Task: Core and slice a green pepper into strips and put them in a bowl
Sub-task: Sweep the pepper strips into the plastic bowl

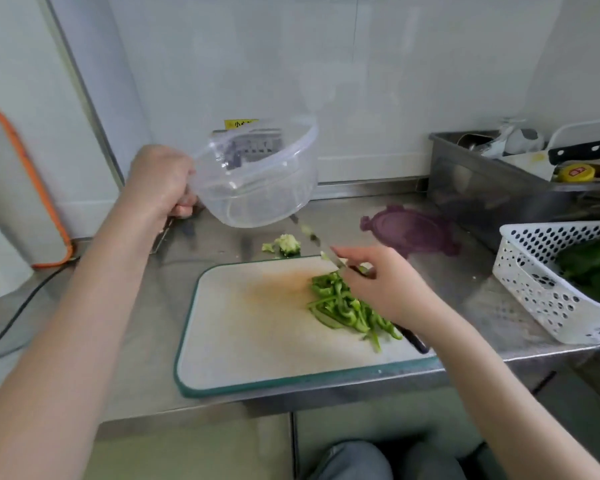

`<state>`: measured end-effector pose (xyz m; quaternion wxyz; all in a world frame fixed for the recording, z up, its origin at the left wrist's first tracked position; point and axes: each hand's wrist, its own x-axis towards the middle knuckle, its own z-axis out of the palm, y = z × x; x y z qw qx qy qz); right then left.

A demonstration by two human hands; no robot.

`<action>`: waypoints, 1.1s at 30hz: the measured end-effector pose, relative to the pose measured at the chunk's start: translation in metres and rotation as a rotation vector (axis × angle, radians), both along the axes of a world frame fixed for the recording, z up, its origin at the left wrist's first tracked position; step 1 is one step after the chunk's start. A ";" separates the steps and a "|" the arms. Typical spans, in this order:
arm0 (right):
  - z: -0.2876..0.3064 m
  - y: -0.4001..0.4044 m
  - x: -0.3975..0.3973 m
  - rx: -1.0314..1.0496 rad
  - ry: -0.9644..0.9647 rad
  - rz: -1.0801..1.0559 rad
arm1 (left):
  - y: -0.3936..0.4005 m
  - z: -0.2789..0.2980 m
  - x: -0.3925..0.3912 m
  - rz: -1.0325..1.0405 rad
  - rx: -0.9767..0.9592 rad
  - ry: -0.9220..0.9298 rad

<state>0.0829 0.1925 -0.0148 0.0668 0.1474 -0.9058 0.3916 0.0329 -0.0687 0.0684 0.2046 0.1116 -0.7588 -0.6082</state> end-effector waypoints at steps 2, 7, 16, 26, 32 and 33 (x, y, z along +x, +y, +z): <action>-0.012 -0.041 0.014 0.111 0.105 0.078 | -0.014 -0.002 0.032 0.012 -0.026 0.004; -0.050 -0.130 0.023 0.358 0.235 0.133 | -0.026 -0.025 0.070 0.082 -0.167 -0.009; -0.063 -0.121 0.022 0.335 0.381 0.098 | -0.013 -0.050 0.087 -0.010 -0.164 -0.042; -0.062 0.015 -0.029 0.652 -0.079 -0.204 | 0.015 -0.078 0.075 -0.056 -0.180 -0.106; -0.063 0.009 -0.037 0.664 -0.108 0.005 | 0.027 -0.089 0.072 -0.136 -0.193 -0.158; -0.060 0.014 -0.037 0.643 -0.097 0.013 | 0.030 -0.090 0.071 -0.148 -0.193 -0.157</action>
